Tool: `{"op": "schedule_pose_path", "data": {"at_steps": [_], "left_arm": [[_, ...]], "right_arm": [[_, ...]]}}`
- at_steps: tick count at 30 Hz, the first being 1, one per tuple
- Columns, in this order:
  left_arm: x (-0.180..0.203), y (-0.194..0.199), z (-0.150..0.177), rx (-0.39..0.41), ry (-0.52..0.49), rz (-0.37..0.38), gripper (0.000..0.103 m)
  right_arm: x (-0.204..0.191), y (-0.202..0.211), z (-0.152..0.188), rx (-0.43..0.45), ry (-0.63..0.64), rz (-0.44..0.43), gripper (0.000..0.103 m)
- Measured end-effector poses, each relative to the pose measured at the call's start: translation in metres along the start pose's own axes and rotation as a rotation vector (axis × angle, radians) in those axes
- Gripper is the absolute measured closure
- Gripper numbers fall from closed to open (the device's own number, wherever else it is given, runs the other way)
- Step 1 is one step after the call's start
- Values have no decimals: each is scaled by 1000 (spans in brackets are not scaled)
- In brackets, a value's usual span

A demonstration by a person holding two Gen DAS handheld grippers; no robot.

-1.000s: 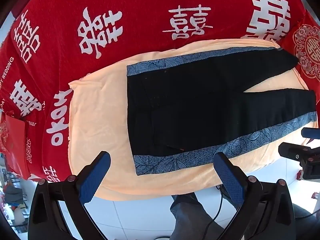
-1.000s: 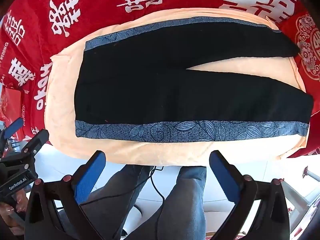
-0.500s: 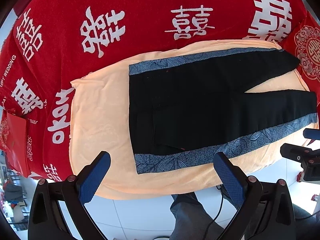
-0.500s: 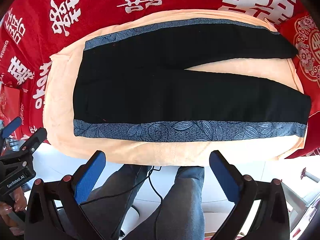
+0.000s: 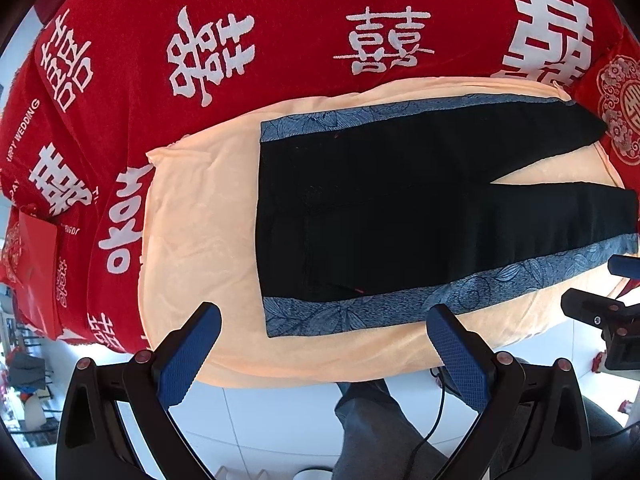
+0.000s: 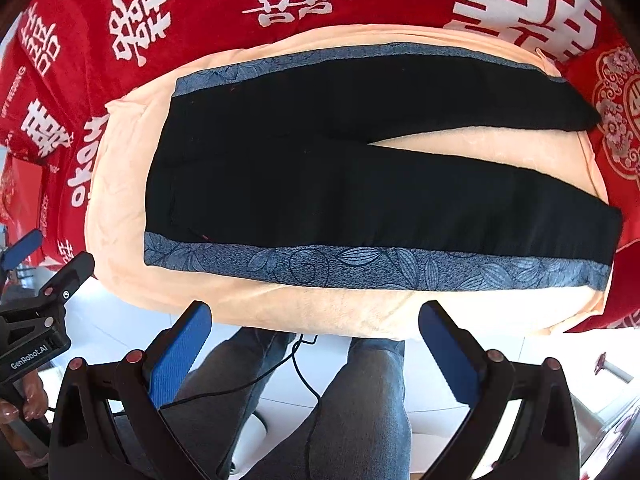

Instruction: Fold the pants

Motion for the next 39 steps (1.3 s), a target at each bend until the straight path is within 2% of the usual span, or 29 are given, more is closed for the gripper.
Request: {"op": "schedule_pose_path", "data": {"at_steps": [6, 10, 14, 18, 24, 28, 30, 33, 37, 39], "left_arm": [[23, 11, 13, -21, 34, -59, 0], [38, 19, 27, 10, 102, -37, 0], [56, 24, 47, -2, 117, -52, 0], [58, 27, 57, -12, 135, -68, 0], [51, 18, 61, -12, 127, -48, 0], [34, 2, 59, -29, 180, 39, 0], [23, -6, 57, -23, 212, 74, 0], [1, -32, 55, -6, 261, 139, 0], [-20, -88, 59, -30, 340, 261, 0], [-24, -116, 63, -50, 368, 314, 1]], "right_arm": [[18, 4, 3, -8, 48, -15, 0], [31, 9, 7, -11, 96, -17, 0], [43, 12, 13, -13, 135, -11, 0], [49, 10, 18, -20, 153, -7, 0], [46, 6, 25, -20, 140, -4, 0], [42, -2, 21, -7, 92, 2, 0], [40, -6, 20, 2, 43, -45, 0], [33, -19, 18, 10, -29, -185, 0], [26, -60, 23, -16, -186, -455, 0], [22, -83, 28, -25, -239, -535, 0]]}}
Point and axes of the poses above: each gripper's, at about its wrist camera, not at the fingertips, and y roughly against the way its jaws point, x to its right, z to its underside, the point moved 5 cm from there along -y, roughly the way its jaws point, and after that the axes turned 2 degrees about z, right-handed, at the moved point
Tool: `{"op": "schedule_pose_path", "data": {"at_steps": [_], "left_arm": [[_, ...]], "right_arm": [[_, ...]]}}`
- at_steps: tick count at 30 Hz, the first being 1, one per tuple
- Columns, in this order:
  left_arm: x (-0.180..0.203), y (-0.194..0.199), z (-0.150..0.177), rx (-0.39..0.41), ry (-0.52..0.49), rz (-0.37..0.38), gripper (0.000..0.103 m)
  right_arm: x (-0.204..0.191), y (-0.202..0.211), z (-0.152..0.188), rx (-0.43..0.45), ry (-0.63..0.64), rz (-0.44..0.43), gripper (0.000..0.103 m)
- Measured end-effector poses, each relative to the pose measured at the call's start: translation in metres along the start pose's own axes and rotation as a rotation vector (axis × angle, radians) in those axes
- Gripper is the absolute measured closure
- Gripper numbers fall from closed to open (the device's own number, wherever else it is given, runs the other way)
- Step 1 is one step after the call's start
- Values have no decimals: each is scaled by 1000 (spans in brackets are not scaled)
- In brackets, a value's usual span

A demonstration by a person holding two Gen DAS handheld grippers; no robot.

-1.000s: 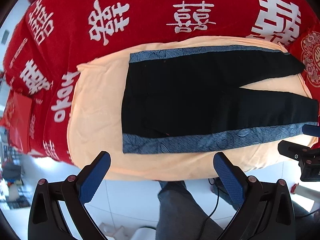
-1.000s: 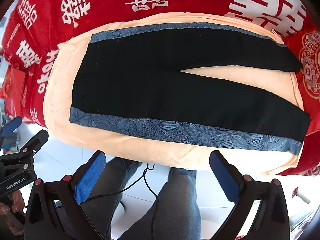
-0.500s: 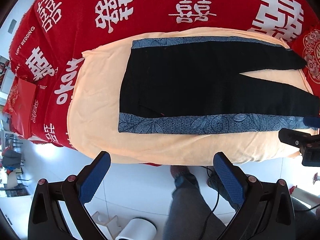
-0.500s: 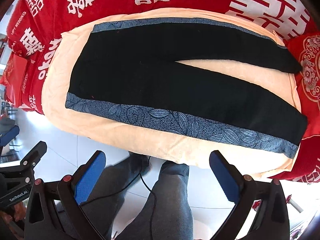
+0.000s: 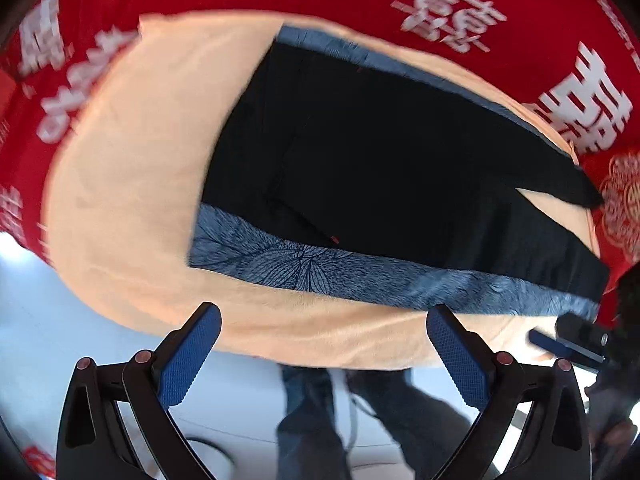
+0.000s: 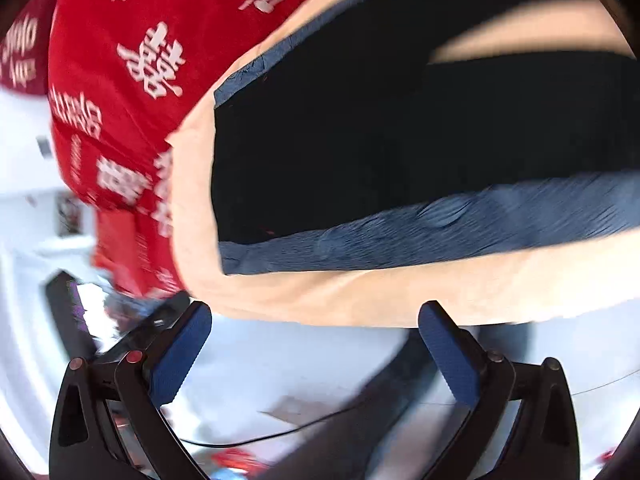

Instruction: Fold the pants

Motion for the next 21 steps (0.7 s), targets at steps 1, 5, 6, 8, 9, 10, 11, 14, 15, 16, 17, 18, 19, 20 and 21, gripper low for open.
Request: {"op": "schedule_pose_path", "data": {"at_steps": [1, 5, 6, 8, 9, 10, 11, 14, 15, 16, 17, 18, 19, 20, 21], "left_arm": [[-7, -17, 1, -17, 17, 26, 7], [-21, -60, 7, -59, 69, 113, 19], [-23, -69, 9, -63, 75, 131, 19], [-27, -83, 12, -68, 89, 160, 19], [-29, -89, 13, -72, 98, 174, 19], [-30, -94, 15, -76, 108, 188, 19], [-30, -96, 15, -78, 115, 198, 19], [-31, -101, 16, -86, 129, 235, 19], [-29, -101, 15, -86, 125, 239, 19], [-27, -101, 15, -85, 113, 242, 19], [-25, -102, 14, -84, 104, 241, 19], [-22, -102, 14, -82, 95, 242, 19], [-21, -103, 12, -82, 91, 244, 19], [-20, -104, 11, -83, 89, 244, 19], [-19, -104, 10, -83, 87, 247, 19]], "right_arm": [[6, -15, 3, -3, -21, -35, 1], [20, -70, 11, -44, -51, -143, 31], [25, -82, 12, -53, -57, -158, 31], [33, -101, 12, -47, -67, -181, 31], [36, -107, 11, -38, -70, -196, 31], [41, -112, 10, -27, -78, -211, 31], [45, -114, 10, -19, -88, -226, 31], [51, -111, 11, 8, -109, -276, 33], [52, -107, 11, 21, -105, -273, 33], [55, -103, 11, 39, -106, -274, 33], [57, -98, 8, 58, -116, -286, 33], [60, -95, 5, 82, -132, -304, 33], [62, -91, -1, 110, -152, -344, 33], [62, -89, -6, 130, -168, -376, 33], [62, -89, -10, 140, -181, -401, 33]]}}
Point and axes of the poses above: each gripper's, at about its wrist camera, not at the fingertips, and y roughly against the way its jaws point, x to its right, z to its underside, the point moved 5 cm from there along -y, roughly the way its jaws point, and after that the axes turned 2 degrees about z, right-handed, at the moved point
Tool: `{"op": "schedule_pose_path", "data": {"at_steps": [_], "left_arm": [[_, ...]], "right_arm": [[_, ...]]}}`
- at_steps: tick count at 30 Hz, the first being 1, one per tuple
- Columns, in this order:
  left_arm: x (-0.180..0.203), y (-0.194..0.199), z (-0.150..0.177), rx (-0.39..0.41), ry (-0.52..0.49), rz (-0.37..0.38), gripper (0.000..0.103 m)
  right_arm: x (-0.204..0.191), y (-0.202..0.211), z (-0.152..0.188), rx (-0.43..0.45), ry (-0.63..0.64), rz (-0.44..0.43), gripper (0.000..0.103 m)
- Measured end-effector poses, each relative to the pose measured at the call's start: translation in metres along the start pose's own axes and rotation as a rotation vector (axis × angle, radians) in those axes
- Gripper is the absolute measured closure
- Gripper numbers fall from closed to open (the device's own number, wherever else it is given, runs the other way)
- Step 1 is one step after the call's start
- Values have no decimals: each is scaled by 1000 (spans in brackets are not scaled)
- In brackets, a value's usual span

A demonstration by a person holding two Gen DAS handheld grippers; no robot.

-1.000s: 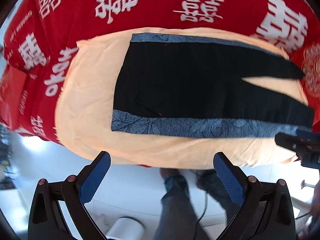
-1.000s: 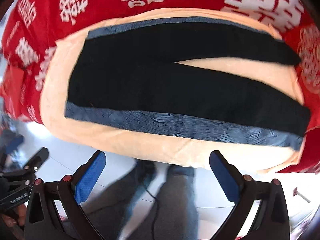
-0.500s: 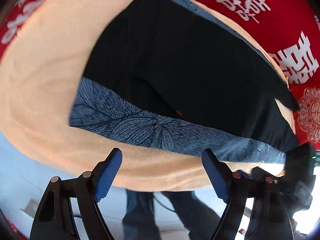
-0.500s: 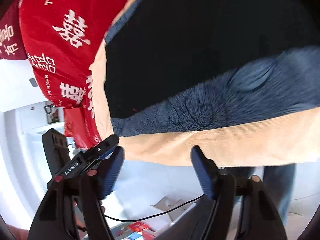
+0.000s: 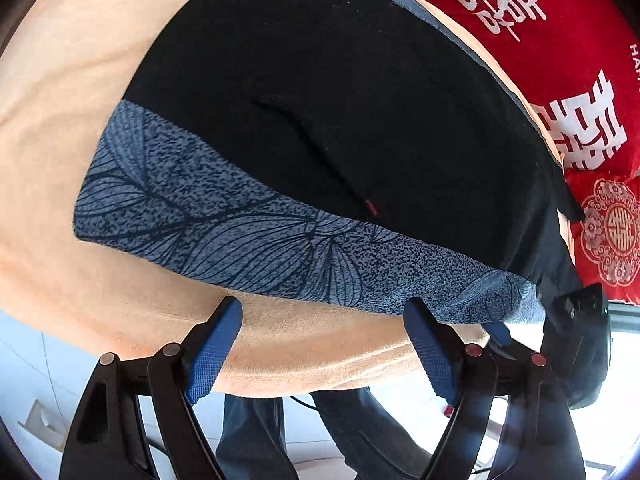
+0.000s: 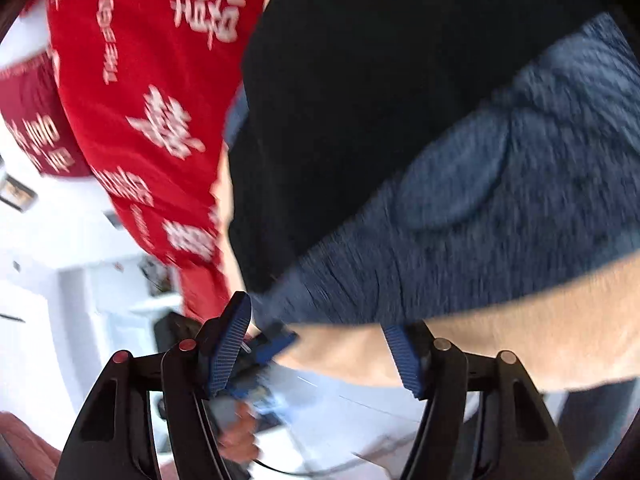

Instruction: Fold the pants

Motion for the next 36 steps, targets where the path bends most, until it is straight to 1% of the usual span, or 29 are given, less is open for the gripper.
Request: {"op": "schedule_pose_path", "data": {"at_steps": [2, 3, 4, 5, 7, 9, 12, 14, 17, 19, 22, 24, 26, 27, 29, 32, 33, 35, 36], "left_arm": [[4, -2, -1, -3, -1, 12, 19], [7, -4, -2, -9, 4, 19, 19], [9, -5, -2, -20, 22, 40, 19], [10, -6, -2, -27, 40, 63, 19], [16, -5, -3, -29, 86, 131, 19], [21, -2, -10, -15, 119, 183, 19], [23, 2, -26, 20, 179, 246, 19], [21, 1, -32, 31, 208, 269, 19], [22, -3, -31, 31, 206, 256, 19], [19, -3, -22, 30, 199, 249, 19], [14, -7, -10, 5, 215, 240, 19], [8, -2, -9, 6, 229, 253, 19], [3, 12, -12, 44, 232, 277, 19], [2, 18, -18, 70, 228, 277, 19], [0, 19, -28, 87, 225, 266, 19], [-8, 12, -45, 107, 262, 258, 19], [-11, 10, -50, 119, 277, 245, 19], [-14, 8, -53, 130, 287, 230, 19], [-14, 8, -53, 135, 280, 214, 27]], "right_arm": [[-1, -7, -2, -8, -10, -43, 33], [0, -11, -1, -16, -25, -51, 36], [0, -15, 0, -28, -49, -60, 47], [-4, -16, 0, -32, -65, -90, 62], [-20, -7, 0, -20, -68, -168, 69], [-39, 5, -2, -13, -44, -213, 70], [-64, 9, -8, -18, 5, -219, 70], [-67, 9, -12, -29, 12, -216, 70], [-60, 11, -11, -43, 9, -197, 70], [-56, 10, -13, -33, -15, -194, 69], [-44, 14, -14, -18, -56, -216, 68], [-50, 14, -17, -15, -58, -240, 68], [-57, 18, -19, -10, -46, -277, 68], [-61, 19, -20, -8, -43, -288, 68], [-66, 21, -22, -11, -36, -303, 67], [-65, 22, -22, -20, -22, -297, 67], [-64, 21, -22, -22, -24, -291, 67], [-58, 19, -21, -24, -34, -269, 67], [-53, 19, -21, -20, -40, -260, 67]]}}
Point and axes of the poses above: each gripper's, at about its wrist camera, not at the fingertips, and y roughly against the way its jaws point, x to its right, z to its underside, the point moved 5 cm from there along -y, roughly the way its jaws point, and after that the axes turned 2 degrees about z, right-handed, at the moved point
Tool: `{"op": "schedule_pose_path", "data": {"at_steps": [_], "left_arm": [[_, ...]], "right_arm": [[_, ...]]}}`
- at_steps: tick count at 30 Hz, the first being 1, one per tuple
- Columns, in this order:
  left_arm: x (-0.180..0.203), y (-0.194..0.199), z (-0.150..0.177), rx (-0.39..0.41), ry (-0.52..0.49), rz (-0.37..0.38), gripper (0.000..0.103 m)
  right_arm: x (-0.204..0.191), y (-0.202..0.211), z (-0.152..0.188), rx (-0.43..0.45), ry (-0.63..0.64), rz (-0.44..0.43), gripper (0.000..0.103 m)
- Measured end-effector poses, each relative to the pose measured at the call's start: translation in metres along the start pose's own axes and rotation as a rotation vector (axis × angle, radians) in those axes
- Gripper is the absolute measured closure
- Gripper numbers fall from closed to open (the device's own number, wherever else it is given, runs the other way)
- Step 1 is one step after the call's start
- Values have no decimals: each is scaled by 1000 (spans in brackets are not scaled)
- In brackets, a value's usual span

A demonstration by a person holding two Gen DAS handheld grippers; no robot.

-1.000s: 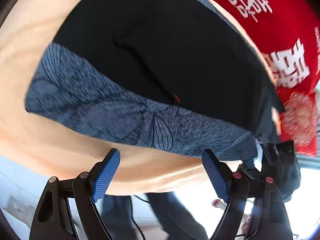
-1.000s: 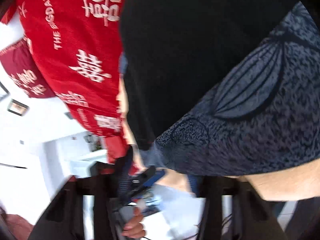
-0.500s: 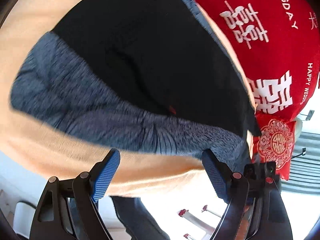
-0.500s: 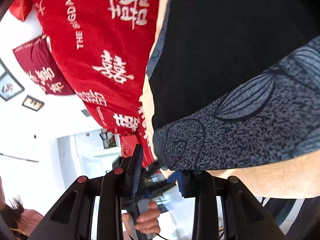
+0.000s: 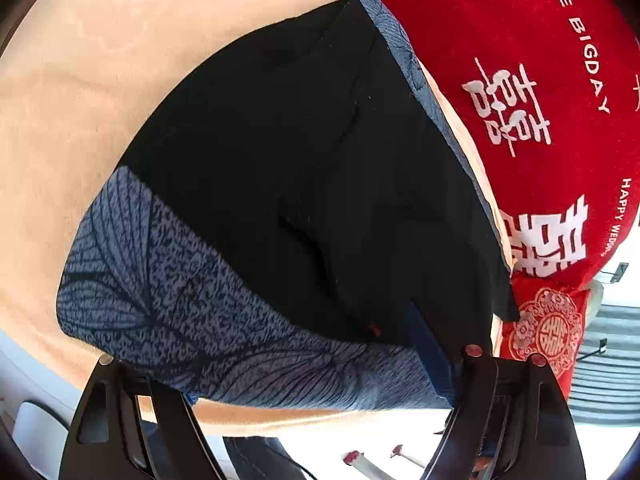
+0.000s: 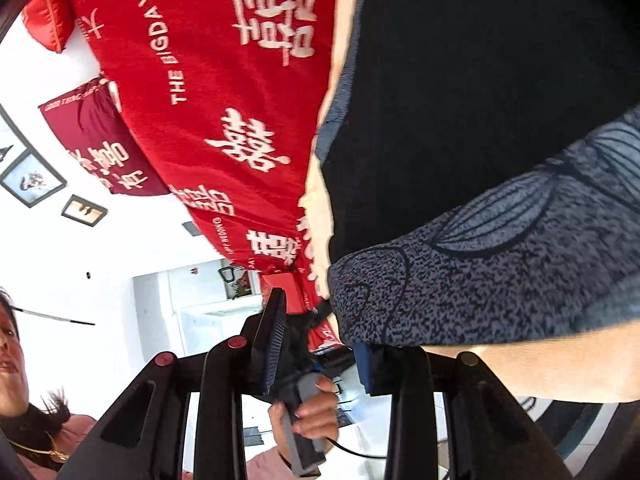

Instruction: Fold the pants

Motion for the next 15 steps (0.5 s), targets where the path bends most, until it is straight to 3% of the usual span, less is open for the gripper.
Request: {"op": "schedule_pose_path", "data": {"at_steps": [2, 4, 6, 7, 8, 10, 12, 15], "left_arm": [[1, -1, 2, -15, -39, -21, 45], [1, -1, 4, -35, -76, -43, 46], [3, 0, 4, -49, -106, -51, 64], [6, 0, 2, -57, -109, -52, 65], [7, 2, 1, -59, -112, -52, 66], [15, 11, -1, -60, -133, -58, 75], [25, 22, -6, -49, -158, -64, 75], [50, 42, -23, -6, -193, -63, 75]], "right_arm": [[14, 6, 2, 22, -26, 15, 67], [31, 14, 3, 59, -72, 27, 67], [50, 24, 4, 105, -140, 19, 70], [61, 32, 4, 148, -203, -3, 78], [68, 39, 3, 182, -253, -38, 95], [75, 54, 4, 274, -354, -108, 98], [60, 62, 3, 290, -335, -82, 99], [8, 68, -10, 230, -167, 4, 99]]}}
Point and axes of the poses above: each gripper's, at about its wrist camera, not at the fingertips, and y roughly against the way its jaws point, x to its right, z to its underside, the point moved 5 cm from there along -y, roughly the way its jaws point, and after that the axes turned 2 degrees about z, right-handed, at the moved point
